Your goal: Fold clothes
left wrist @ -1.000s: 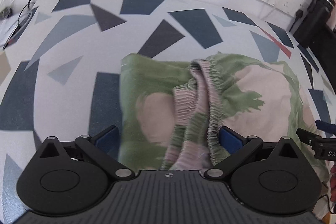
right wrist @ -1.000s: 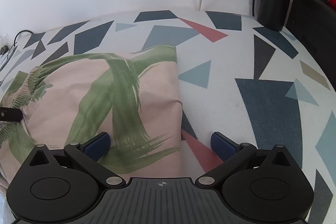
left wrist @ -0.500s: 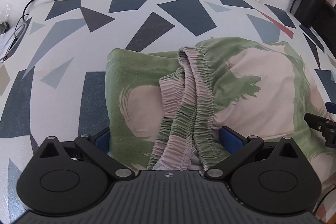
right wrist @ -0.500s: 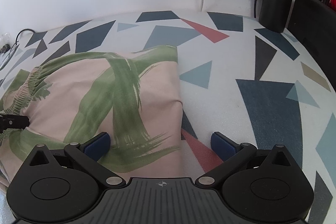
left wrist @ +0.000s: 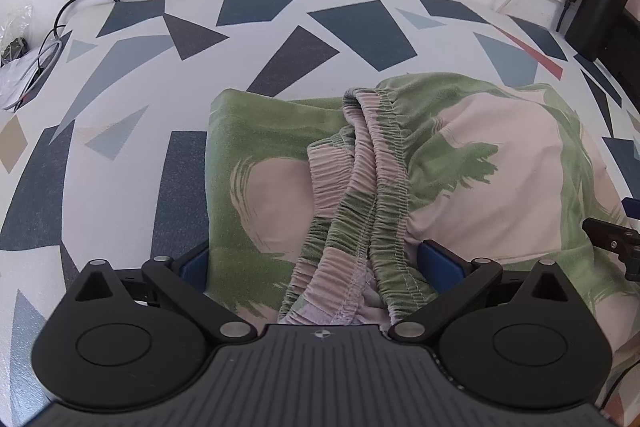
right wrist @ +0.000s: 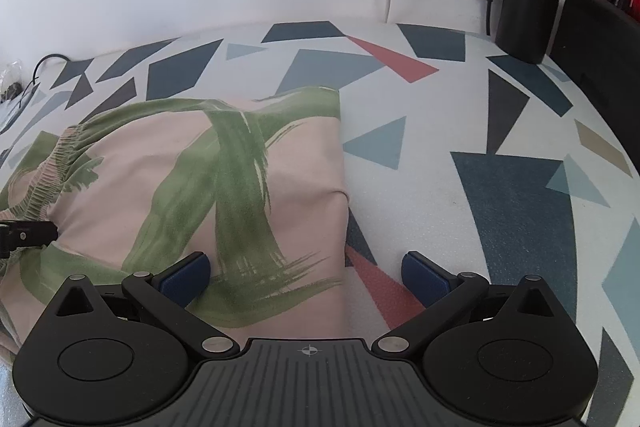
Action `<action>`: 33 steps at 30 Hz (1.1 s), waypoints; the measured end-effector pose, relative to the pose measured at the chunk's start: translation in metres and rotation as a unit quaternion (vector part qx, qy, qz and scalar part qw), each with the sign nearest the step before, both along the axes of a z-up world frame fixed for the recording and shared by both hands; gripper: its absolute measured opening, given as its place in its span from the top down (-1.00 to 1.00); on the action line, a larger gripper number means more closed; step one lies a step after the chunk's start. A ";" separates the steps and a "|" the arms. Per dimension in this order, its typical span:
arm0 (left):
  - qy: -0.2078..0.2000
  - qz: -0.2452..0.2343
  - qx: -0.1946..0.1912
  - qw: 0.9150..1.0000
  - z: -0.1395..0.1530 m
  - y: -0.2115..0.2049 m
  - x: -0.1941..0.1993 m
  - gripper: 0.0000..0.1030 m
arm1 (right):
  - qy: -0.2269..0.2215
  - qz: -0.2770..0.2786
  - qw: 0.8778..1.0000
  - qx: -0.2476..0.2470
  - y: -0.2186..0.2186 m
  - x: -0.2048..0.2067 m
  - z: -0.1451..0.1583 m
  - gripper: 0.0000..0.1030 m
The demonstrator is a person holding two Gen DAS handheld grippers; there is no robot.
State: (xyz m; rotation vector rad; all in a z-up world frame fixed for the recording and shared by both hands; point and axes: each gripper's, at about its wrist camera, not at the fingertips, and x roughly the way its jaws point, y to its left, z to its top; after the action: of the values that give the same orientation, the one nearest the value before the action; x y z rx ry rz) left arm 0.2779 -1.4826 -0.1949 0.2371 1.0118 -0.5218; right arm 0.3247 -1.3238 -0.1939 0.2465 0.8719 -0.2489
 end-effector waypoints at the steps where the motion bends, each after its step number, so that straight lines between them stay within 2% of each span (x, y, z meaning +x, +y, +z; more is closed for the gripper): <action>1: 0.005 -0.002 0.003 1.000 0.000 -0.001 0.001 -1.00 | -0.001 0.004 1.000 0.006 -0.002 -0.001 0.001 -0.99; 5: 0.011 -0.008 0.006 1.000 0.000 0.000 0.002 -1.00 | -0.014 -0.004 0.999 0.046 -0.013 -0.004 0.004 -0.98; 11: -0.005 0.005 0.002 1.000 -0.002 0.001 -0.003 -1.00 | 0.023 0.017 1.000 0.011 -0.006 0.018 0.003 -0.99; 14: -0.007 0.008 0.001 1.000 -0.002 0.001 -0.004 -1.00 | 0.019 0.028 0.999 0.017 -0.004 0.023 0.003 -0.98; 15: -0.004 0.007 0.001 1.000 -0.001 0.001 -0.004 -1.00 | 0.015 0.035 0.999 0.020 -0.003 0.023 0.005 -0.82; 16: 0.000 0.004 0.000 1.000 0.000 0.001 -0.004 -1.00 | 0.005 0.051 0.998 0.026 -0.002 0.021 0.007 -0.32; 17: 0.004 0.001 0.000 1.000 0.000 0.001 -0.004 -0.98 | -0.004 0.077 0.996 0.044 0.001 0.019 0.010 0.00; 18: 0.006 0.000 0.000 1.000 0.001 0.002 -0.005 -0.95 | -0.006 0.089 0.994 0.064 0.003 0.018 0.011 0.43; 19: 0.005 -0.001 -0.001 1.000 0.001 0.002 -0.006 -0.93 | -0.006 0.089 0.993 0.072 0.004 0.018 0.012 0.47; 22: 0.008 0.002 -0.007 1.000 0.002 0.004 -0.007 -0.88 | -0.011 0.080 0.993 0.084 0.004 0.017 0.012 0.47; 24: 0.012 0.004 -0.011 1.000 0.002 0.005 -0.006 -0.88 | -0.012 0.074 0.993 0.096 0.000 0.016 0.011 0.38; 26: 0.011 0.001 -0.010 1.000 0.001 0.003 -0.006 -0.94 | -0.007 0.075 0.992 0.098 -0.004 0.018 0.012 0.28; 29: 0.002 -0.005 -0.009 1.000 -0.001 0.001 -0.010 -0.97 | -0.018 0.073 0.992 0.101 -0.006 0.016 0.010 -0.03; 30: -0.004 -0.008 -0.014 1.000 -0.001 0.003 -0.011 -0.94 | -0.021 0.074 0.992 0.098 -0.003 0.015 0.009 -0.16; 31: -0.011 -0.014 -0.021 1.000 -0.001 0.006 -0.013 -0.88 | -0.024 0.074 0.993 0.094 0.000 0.015 0.008 -0.19; 32: -0.019 -0.020 -0.027 0.999 0.001 0.008 -0.016 -0.55 | -0.021 0.088 0.992 0.082 0.007 0.016 0.009 -0.18; 33: -0.017 -0.026 -0.035 0.999 0.003 0.011 -0.018 0.02 | -0.016 0.104 0.992 0.069 0.015 0.018 0.011 0.18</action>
State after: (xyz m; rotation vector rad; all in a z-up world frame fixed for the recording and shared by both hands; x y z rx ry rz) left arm 0.2596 -1.4718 -0.1915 0.2098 0.9548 -0.5982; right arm 0.3425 -1.3088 -0.1830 0.2855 0.8765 0.0108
